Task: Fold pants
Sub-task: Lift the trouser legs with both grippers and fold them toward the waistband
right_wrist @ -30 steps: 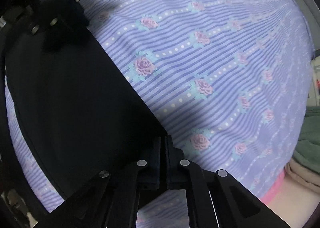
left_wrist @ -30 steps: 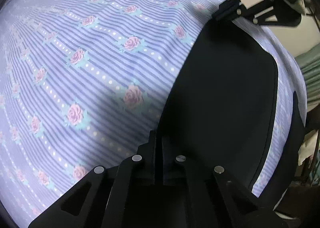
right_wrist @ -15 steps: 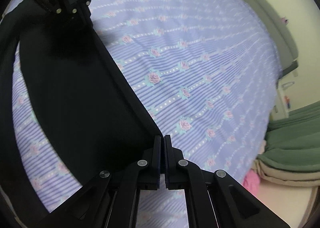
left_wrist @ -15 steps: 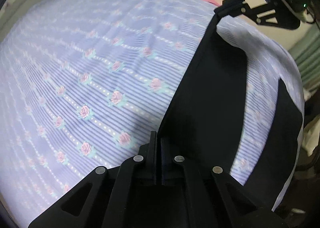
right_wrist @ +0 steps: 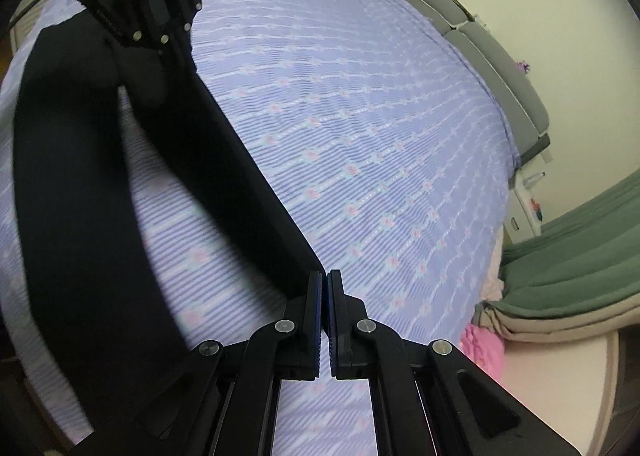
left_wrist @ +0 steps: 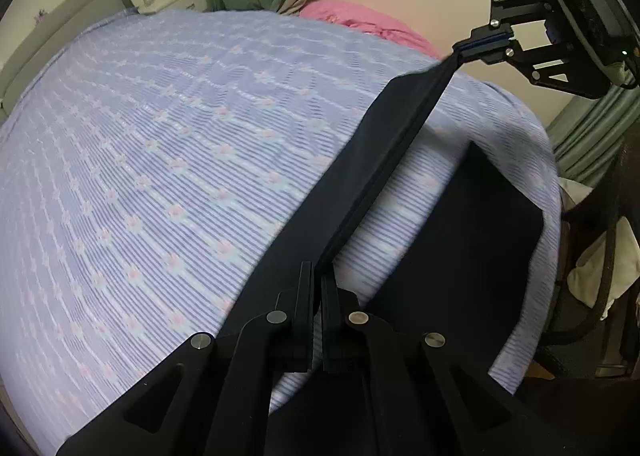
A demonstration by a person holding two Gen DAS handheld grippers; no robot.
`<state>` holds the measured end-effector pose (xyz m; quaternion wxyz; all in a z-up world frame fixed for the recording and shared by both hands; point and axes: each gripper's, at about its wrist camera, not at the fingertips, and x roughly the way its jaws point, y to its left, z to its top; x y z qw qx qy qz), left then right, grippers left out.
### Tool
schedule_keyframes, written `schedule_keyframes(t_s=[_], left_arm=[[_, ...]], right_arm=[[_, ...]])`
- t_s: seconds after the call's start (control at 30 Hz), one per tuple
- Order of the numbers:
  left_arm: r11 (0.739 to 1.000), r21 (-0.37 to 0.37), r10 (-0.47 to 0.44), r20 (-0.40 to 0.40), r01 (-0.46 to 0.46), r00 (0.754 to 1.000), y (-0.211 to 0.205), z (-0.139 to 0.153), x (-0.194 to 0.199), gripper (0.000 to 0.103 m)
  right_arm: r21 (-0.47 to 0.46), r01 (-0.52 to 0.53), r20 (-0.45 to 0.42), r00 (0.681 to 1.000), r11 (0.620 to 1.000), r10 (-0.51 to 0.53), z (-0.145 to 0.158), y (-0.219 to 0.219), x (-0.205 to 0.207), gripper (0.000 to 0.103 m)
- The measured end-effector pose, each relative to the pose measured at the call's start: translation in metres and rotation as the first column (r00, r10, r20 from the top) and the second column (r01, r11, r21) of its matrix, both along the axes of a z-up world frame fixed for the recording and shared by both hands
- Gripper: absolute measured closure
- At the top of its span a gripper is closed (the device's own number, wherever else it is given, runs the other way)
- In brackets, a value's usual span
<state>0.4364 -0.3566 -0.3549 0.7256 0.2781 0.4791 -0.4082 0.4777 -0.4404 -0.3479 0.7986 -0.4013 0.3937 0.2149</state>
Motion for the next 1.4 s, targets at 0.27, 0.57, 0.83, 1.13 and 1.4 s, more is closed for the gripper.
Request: schedule_keyframes(t_s=[0.27,0.57,0.83,1.13,1.4], left_arm=[[0.999,-0.034,0.016,-0.048,-0.018,0.999,-0.003,-0.012,-0.078,0.098],[1.000,-0.022,-0.023,-0.046,0.022,0.999,-0.024,-0.033,-0.138,0.098],[0.999,0.030,-0.040,-0.062,0.042,0.997,-0.034,-0.067,-0.166,0.098],[0.998,0.040,-0.036,-0.056,0.038,0.998,-0.028,-0.099,-0.188,0.097],[1.000,-0.025,-0.006,-0.055,0.005,0.998,-0.019,-0.112,-0.194,0.095]], right_arm=[[-0.017,0.054,-0.064,0.996,0.998,-0.055,-0.008,-0.004,-0.088,0.100],[-0.065,0.136,-0.092,0.986,0.989,-0.142,-0.032,-0.014,-0.159,0.100],[-0.082,0.184,-0.127,0.973,0.979,-0.194,-0.064,-0.015,-0.188,0.100],[-0.069,0.208,-0.166,0.962,0.976,-0.217,-0.106,-0.008,-0.217,0.100],[-0.093,0.210,-0.156,0.962,0.973,-0.222,-0.135,-0.009,-0.221,0.100]])
